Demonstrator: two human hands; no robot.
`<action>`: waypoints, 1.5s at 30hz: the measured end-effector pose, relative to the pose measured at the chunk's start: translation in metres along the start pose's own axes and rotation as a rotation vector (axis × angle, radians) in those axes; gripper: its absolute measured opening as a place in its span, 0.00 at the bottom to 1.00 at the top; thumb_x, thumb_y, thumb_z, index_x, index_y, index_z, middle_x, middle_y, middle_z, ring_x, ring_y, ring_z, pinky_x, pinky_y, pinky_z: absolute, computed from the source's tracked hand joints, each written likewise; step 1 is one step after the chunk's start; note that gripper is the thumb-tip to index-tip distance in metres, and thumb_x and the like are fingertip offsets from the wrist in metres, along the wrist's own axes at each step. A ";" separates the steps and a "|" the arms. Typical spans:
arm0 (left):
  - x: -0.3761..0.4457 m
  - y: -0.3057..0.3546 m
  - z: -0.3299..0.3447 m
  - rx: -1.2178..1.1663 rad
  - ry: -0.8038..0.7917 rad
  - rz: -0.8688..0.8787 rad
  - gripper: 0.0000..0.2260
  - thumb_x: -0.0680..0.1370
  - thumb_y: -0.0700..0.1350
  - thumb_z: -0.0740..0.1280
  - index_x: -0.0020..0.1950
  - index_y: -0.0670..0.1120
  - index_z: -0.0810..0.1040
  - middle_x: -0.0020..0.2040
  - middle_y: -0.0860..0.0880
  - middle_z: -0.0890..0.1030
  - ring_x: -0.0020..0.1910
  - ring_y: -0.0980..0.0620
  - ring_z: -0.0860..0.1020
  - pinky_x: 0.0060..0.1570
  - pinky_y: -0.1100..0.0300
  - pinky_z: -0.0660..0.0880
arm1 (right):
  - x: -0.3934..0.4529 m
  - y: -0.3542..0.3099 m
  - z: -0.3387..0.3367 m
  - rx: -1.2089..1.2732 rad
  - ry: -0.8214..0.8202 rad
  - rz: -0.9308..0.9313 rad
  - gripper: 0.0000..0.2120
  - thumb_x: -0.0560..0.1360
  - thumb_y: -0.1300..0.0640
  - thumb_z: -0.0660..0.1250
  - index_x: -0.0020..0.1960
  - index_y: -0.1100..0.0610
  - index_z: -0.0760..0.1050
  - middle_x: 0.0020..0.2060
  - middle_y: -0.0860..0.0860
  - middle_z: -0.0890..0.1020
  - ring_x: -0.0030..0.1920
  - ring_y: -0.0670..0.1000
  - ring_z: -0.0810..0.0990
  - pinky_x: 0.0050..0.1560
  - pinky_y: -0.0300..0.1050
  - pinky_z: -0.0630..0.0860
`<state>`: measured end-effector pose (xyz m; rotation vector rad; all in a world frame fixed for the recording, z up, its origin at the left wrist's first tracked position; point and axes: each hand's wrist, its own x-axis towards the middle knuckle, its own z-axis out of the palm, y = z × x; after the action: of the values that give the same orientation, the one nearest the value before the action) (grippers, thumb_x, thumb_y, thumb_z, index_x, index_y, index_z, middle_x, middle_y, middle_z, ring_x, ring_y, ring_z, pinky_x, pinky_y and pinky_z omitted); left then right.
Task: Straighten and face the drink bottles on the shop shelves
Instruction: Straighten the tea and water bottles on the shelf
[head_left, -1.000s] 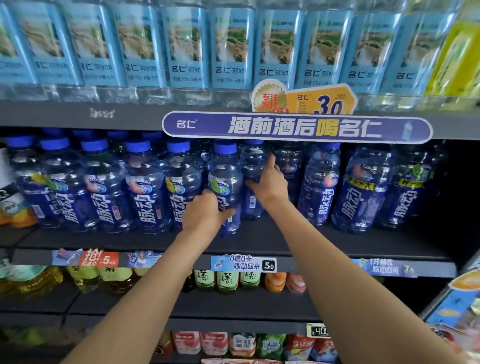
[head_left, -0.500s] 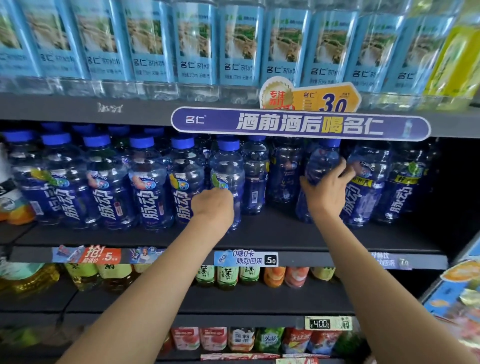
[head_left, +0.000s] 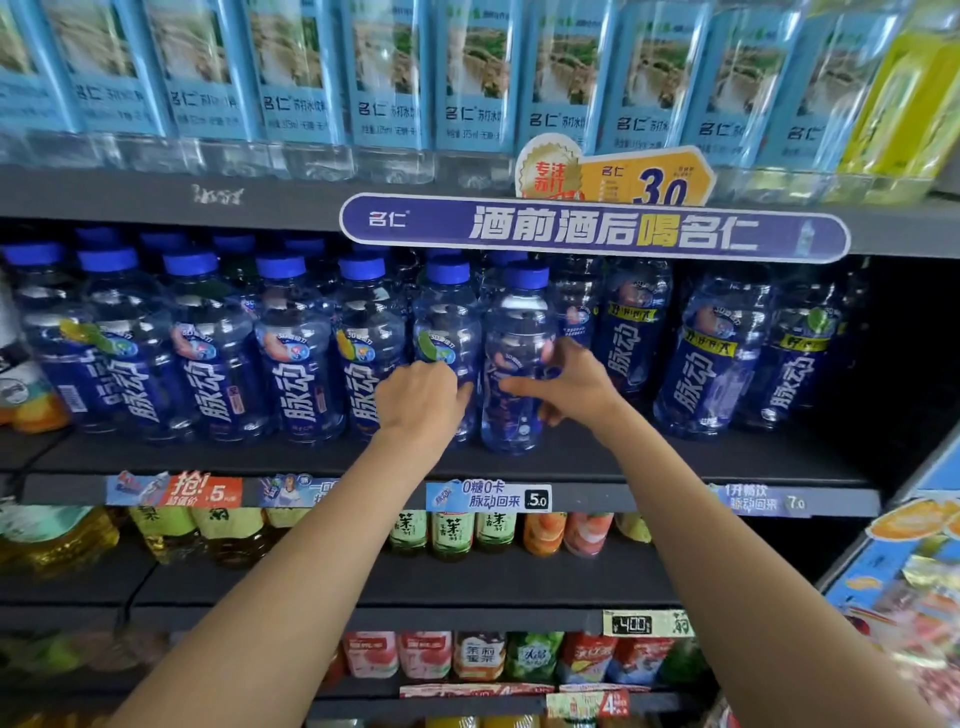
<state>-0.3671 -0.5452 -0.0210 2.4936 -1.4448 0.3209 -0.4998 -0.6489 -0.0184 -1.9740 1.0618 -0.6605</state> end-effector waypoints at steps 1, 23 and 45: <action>-0.002 -0.004 0.001 -0.013 0.024 -0.006 0.20 0.80 0.55 0.59 0.34 0.44 0.66 0.42 0.45 0.80 0.43 0.44 0.78 0.35 0.58 0.68 | 0.001 0.001 0.005 0.022 0.004 -0.015 0.26 0.66 0.49 0.77 0.54 0.59 0.67 0.49 0.54 0.80 0.27 0.50 0.76 0.26 0.40 0.72; -0.012 -0.016 0.040 -0.373 -0.003 -0.309 0.27 0.71 0.67 0.64 0.48 0.42 0.75 0.39 0.47 0.82 0.41 0.47 0.81 0.37 0.55 0.77 | -0.015 0.013 0.045 -0.210 0.230 0.112 0.41 0.66 0.43 0.75 0.66 0.62 0.60 0.64 0.58 0.68 0.60 0.60 0.74 0.52 0.54 0.74; -0.015 -0.015 0.033 -0.221 0.155 -0.240 0.31 0.72 0.63 0.66 0.60 0.39 0.66 0.42 0.45 0.80 0.42 0.44 0.81 0.31 0.57 0.68 | -0.013 0.012 0.053 -0.182 0.201 0.039 0.40 0.67 0.48 0.76 0.68 0.65 0.59 0.65 0.57 0.68 0.62 0.57 0.73 0.55 0.51 0.73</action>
<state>-0.3585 -0.5361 -0.0577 2.3710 -1.0472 0.2846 -0.4731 -0.6216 -0.0583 -2.0676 1.3182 -0.7773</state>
